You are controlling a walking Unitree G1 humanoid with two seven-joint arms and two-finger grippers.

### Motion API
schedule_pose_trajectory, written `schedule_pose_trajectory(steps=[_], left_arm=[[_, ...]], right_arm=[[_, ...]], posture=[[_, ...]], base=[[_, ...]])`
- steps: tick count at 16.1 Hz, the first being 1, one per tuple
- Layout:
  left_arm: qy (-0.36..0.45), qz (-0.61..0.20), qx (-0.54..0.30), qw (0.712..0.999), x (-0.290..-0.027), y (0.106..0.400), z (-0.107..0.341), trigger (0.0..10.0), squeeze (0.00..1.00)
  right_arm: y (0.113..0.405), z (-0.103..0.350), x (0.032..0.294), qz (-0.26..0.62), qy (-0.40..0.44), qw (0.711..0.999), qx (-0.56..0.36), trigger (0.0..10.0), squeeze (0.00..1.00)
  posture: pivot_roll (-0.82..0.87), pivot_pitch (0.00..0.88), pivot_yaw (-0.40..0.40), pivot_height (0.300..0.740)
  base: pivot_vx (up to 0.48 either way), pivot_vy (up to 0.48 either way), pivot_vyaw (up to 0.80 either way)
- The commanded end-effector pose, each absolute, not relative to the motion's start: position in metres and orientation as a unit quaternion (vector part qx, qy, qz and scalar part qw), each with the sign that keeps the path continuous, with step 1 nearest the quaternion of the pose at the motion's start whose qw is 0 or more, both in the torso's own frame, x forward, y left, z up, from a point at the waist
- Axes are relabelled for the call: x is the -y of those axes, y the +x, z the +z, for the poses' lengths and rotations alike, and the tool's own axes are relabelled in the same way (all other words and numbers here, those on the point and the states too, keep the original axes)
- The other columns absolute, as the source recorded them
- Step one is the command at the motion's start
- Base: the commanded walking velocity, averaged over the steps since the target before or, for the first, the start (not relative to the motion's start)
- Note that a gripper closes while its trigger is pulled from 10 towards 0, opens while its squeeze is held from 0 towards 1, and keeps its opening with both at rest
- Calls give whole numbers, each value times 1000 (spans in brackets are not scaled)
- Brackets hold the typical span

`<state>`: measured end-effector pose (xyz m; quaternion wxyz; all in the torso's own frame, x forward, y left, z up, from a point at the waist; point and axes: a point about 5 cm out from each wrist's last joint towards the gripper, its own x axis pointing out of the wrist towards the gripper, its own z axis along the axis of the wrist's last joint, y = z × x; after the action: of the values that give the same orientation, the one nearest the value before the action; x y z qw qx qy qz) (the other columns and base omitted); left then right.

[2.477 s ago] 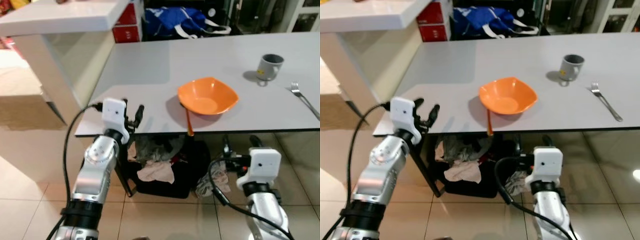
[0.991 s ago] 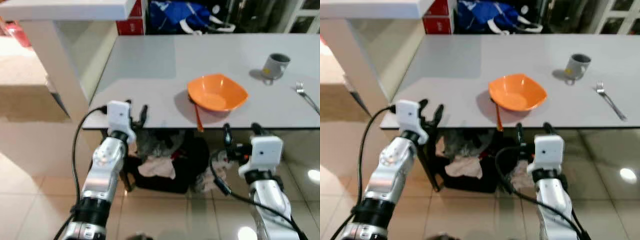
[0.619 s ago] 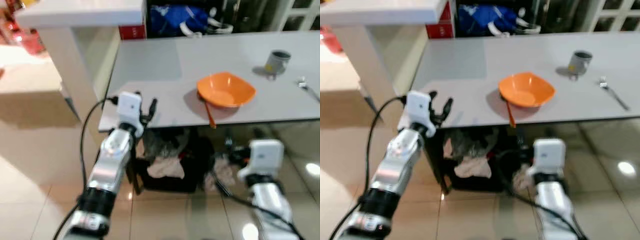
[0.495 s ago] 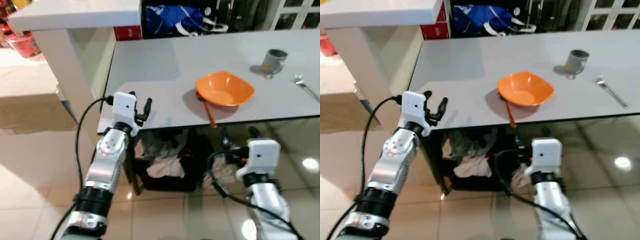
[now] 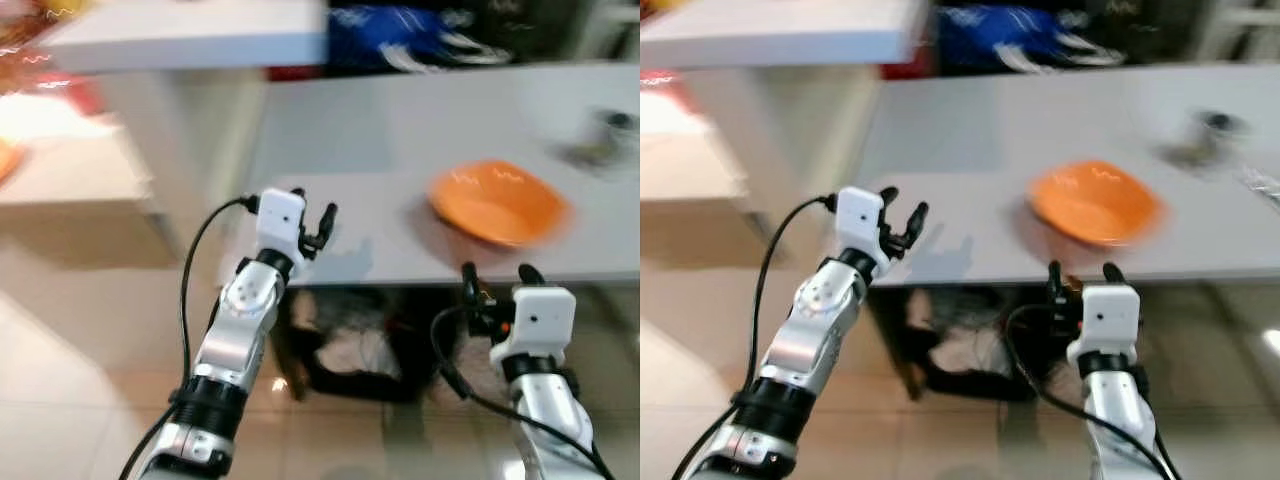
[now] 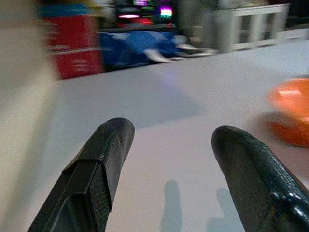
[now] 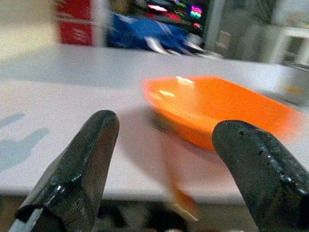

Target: Setting the table

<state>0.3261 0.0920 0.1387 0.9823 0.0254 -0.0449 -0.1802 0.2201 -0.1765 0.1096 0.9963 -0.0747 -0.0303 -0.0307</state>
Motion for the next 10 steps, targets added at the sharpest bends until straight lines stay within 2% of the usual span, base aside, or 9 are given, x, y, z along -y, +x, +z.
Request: schedule_pose_trajectory(steps=[1,5,10], left_arm=[[31,-162,37,986,-105,328,137,10000,0],[39,-158,42,986,-107,329,138,10000,0],[49,-164,39,984,-104,329,137,10000,0]], right_arm=[[221,111,168,-17,-69,997,35,10000,0],[223,110,166,-14,-68,997,33,10000,0],[227,109,165,-10,-69,997,33,10000,0]], posture=[[-43,0,85,740],[-38,0,84,740],[-36,0,86,740]], base=[[465,0,0],[468,0,0],[0,0,0]])
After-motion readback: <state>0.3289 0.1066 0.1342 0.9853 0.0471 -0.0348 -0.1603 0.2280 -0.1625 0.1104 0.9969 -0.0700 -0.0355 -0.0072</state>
